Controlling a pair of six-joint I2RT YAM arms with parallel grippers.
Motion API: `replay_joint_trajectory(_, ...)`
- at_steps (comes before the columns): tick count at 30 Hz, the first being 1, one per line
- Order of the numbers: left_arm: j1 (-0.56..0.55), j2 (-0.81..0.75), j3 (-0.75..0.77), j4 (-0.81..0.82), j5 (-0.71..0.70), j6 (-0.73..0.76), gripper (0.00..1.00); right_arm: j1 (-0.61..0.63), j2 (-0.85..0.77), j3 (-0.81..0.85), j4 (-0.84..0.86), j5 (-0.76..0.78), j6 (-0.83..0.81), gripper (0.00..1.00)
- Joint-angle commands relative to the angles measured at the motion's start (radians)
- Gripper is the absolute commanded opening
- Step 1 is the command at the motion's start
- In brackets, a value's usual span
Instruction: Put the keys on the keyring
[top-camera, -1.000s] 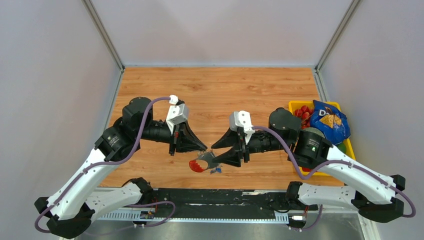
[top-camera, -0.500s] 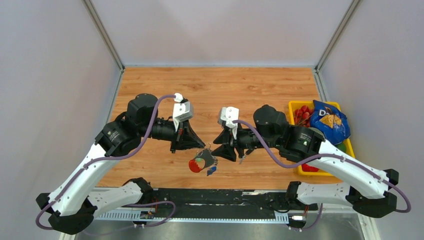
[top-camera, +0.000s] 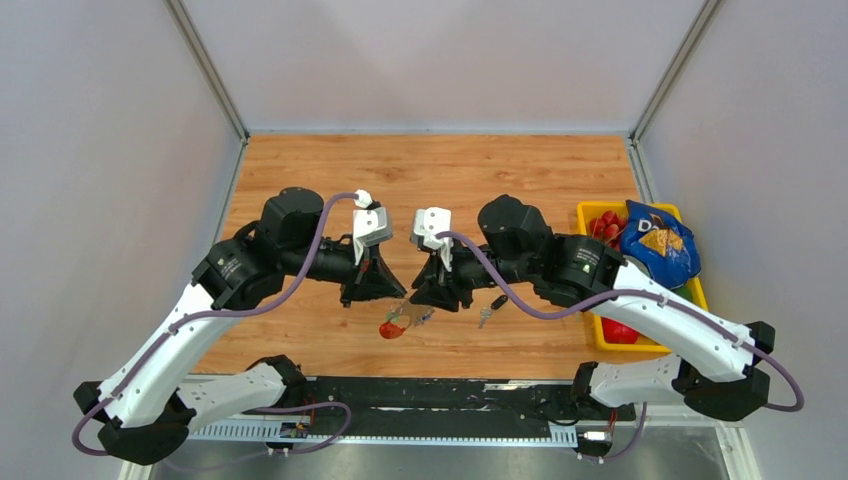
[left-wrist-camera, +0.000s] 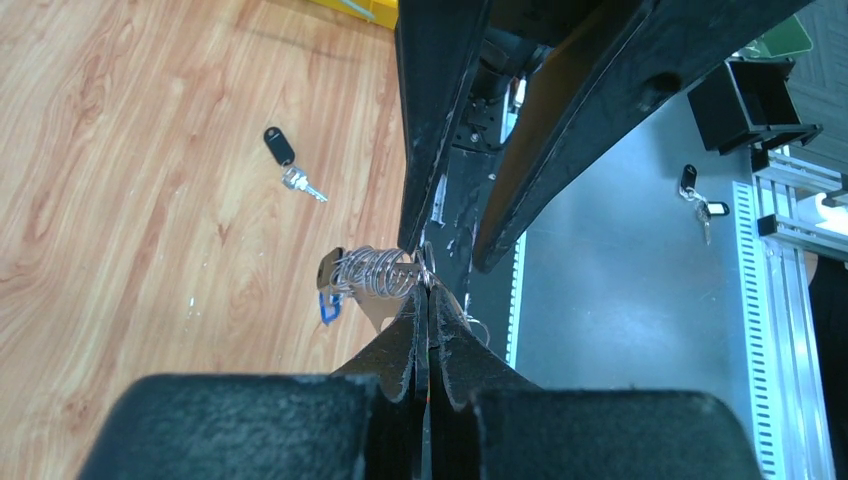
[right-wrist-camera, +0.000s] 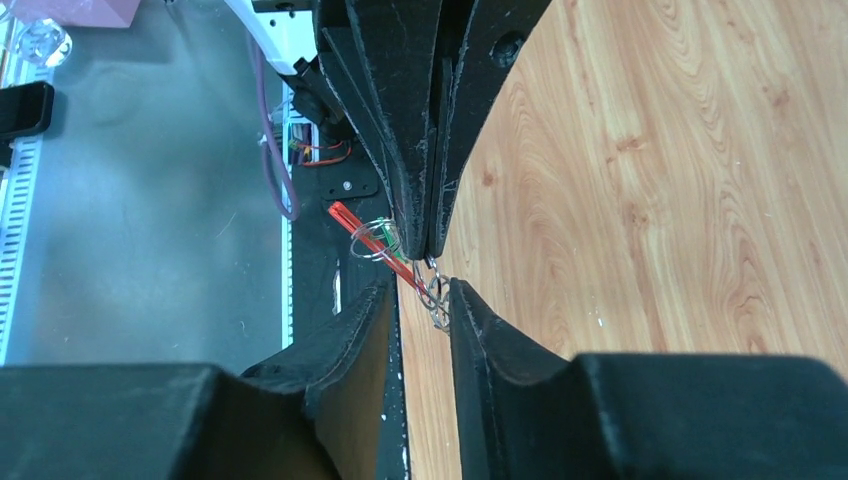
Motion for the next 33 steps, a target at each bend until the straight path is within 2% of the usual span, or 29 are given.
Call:
replay_joint_trajectory(1, -0.010, -0.020, 0.039, 0.008, 0.012, 0.029, 0.00, -0.009, 0.025, 0.053, -0.019, -0.066, -0.031, 0.31)
replay_joint_trajectory(19, -0.021, -0.041, 0.021, 0.014, 0.014, 0.038, 0.00, -0.008, 0.071, 0.081, -0.009, -0.163, -0.046, 0.07)
replay_joint_trajectory(22, -0.022, -0.041, 0.021, 0.014, 0.013, 0.038, 0.00, -0.009, 0.076, 0.082, -0.001, -0.183, -0.046, 0.00)
replay_joint_trajectory(28, -0.023, -0.042, 0.018, 0.020, 0.013, 0.038, 0.00, -0.010, 0.049, 0.053, 0.048, -0.184, -0.037, 0.00)
replay_joint_trajectory(30, -0.024, -0.048, 0.015, 0.030, 0.012, 0.035, 0.05, -0.009, 0.018, 0.026, 0.096, -0.165, -0.014, 0.00)
replay_joint_trajectory(32, -0.024, -0.059, 0.010, 0.059, 0.012, 0.033, 0.19, -0.009, -0.021, -0.007, 0.166, -0.140, 0.026, 0.00)
replay_joint_trajectory(33, -0.024, -0.072, 0.001, 0.071, 0.012, 0.026, 0.34, -0.008, -0.044, -0.037, 0.204, -0.126, 0.051, 0.00)
